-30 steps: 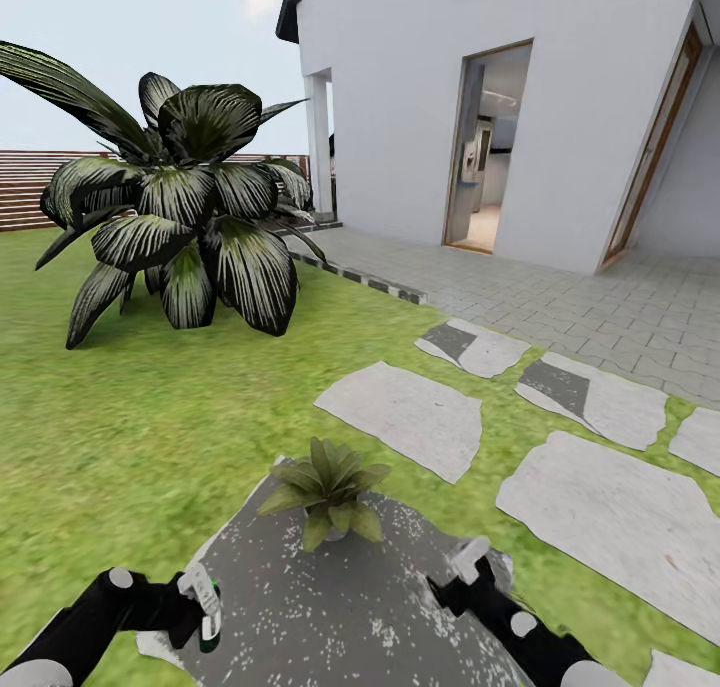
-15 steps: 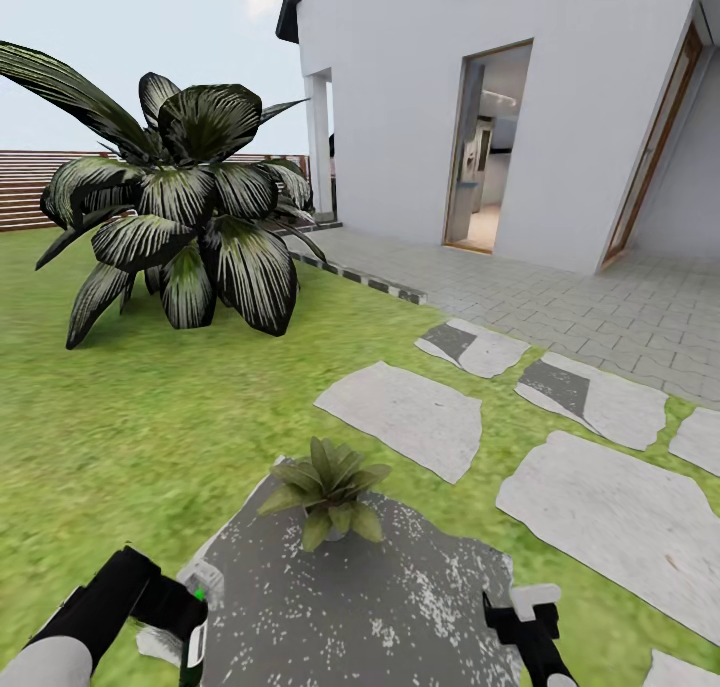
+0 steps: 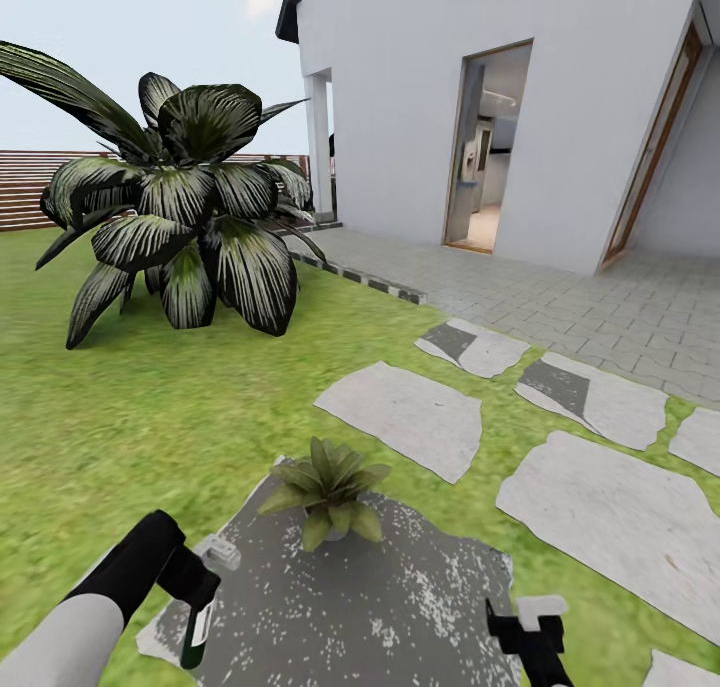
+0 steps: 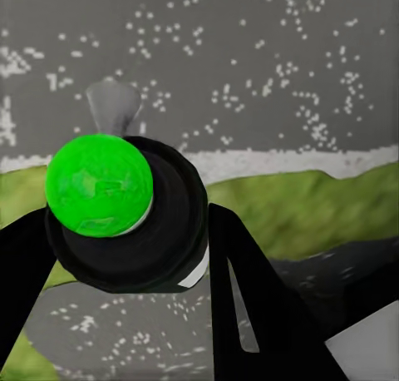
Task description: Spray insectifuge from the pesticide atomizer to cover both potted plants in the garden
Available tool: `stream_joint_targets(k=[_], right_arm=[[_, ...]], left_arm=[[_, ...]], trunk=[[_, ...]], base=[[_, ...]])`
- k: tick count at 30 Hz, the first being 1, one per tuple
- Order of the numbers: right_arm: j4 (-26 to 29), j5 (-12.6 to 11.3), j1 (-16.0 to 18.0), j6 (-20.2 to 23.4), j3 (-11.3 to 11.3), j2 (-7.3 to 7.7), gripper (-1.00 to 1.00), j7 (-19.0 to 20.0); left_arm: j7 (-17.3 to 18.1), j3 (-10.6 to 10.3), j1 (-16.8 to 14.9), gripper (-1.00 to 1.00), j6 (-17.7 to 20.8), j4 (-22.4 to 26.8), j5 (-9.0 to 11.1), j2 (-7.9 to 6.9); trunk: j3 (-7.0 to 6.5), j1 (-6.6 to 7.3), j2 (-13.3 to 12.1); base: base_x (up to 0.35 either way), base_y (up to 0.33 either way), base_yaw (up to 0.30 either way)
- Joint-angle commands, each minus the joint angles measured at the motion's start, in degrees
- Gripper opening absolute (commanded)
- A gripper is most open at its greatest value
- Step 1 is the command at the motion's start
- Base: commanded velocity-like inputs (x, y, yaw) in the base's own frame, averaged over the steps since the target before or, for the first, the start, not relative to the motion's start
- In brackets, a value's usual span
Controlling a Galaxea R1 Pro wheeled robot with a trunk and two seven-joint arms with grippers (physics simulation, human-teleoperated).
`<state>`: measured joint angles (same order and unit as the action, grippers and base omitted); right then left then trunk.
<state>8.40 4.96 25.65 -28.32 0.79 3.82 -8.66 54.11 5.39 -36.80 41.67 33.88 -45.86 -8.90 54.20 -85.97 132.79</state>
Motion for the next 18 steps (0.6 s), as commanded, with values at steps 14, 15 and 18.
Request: stream_joint_targets(k=[14, 15, 18], right_arm=[[-0.05, -1.16, -0.34, -0.06, 0.09, 0.05, 1.00, -0.48], [-0.05, -1.18, -0.48, -0.06, 0.09, 0.05, 1.00, -0.48], [-0.05, -1.18, -0.57, -0.06, 0.09, 0.05, 1.00, -0.48]], left_arm=[[0.39, 0.07, 0.06, -1.00, 0.35, 0.10, -0.62, 0.05], [0.43, 0.06, -0.09, -1.00, 0.39, 0.08, -0.58, -0.03], [0.54, 0.03, -0.24, -1.00, 0.98, 0.06, -0.54, -0.21]], trunk=[[0.05, 0.01, 0.02], [0.05, 0.01, 0.02], [0.05, 0.01, 0.02]], base=[[0.000, 0.000, -0.234], [0.000, 0.000, -0.297], [0.000, 0.000, -0.297]])
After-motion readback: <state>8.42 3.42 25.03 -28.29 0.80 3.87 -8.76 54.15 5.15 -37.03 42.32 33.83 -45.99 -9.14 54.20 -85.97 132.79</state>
